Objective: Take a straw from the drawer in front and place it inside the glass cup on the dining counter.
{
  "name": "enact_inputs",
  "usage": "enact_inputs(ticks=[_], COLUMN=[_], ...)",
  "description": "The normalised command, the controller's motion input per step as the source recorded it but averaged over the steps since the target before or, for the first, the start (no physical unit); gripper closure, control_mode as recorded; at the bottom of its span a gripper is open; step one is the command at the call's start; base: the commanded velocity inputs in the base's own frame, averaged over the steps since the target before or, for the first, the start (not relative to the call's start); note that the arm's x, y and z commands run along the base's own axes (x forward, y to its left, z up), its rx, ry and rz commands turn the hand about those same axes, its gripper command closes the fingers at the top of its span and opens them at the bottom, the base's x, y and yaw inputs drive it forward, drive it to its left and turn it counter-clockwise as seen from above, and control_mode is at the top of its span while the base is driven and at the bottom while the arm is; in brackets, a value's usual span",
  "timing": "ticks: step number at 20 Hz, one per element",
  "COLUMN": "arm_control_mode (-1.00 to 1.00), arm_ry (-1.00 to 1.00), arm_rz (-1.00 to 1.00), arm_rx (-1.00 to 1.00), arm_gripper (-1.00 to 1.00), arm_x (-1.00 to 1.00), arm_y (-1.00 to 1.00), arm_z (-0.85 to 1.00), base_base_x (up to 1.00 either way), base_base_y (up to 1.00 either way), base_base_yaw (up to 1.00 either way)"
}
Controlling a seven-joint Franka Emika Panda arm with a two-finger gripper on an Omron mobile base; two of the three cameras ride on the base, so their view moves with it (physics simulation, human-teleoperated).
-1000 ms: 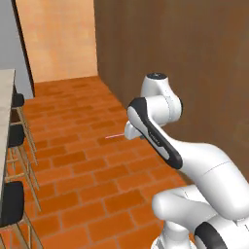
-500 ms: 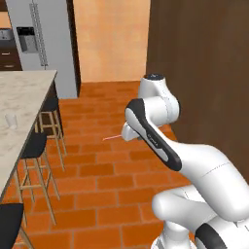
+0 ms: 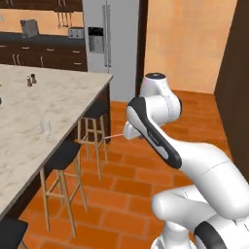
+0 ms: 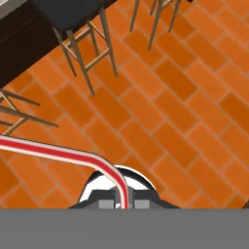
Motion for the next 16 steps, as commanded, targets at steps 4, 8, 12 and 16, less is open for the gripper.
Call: enact_inputs(ticks=[4, 8, 12, 16], arm_control_mode=[1.0, 1.0, 1.0, 1.0], arm_ry=[0.0, 0.0, 0.0, 0.0], arm_rz=[0.0, 0.0, 0.0, 0.0], arm_rx=[0.0, 0.0, 0.0, 0.0], arm_gripper=[1.0, 1.0, 1.0, 1.0], arm_x=[0.0, 0.0, 0.0, 0.0], arm_y=[0.0, 0.0, 0.0, 0.0], arm_z=[0.0, 0.0, 0.0, 0.0], base_base_x=[0.97, 0.82, 0.67, 0.53], base_base_y=[-0.44, -0.46, -0.47, -0.47], base_base_yaw=[0.69, 0.71, 0.74, 0.72])
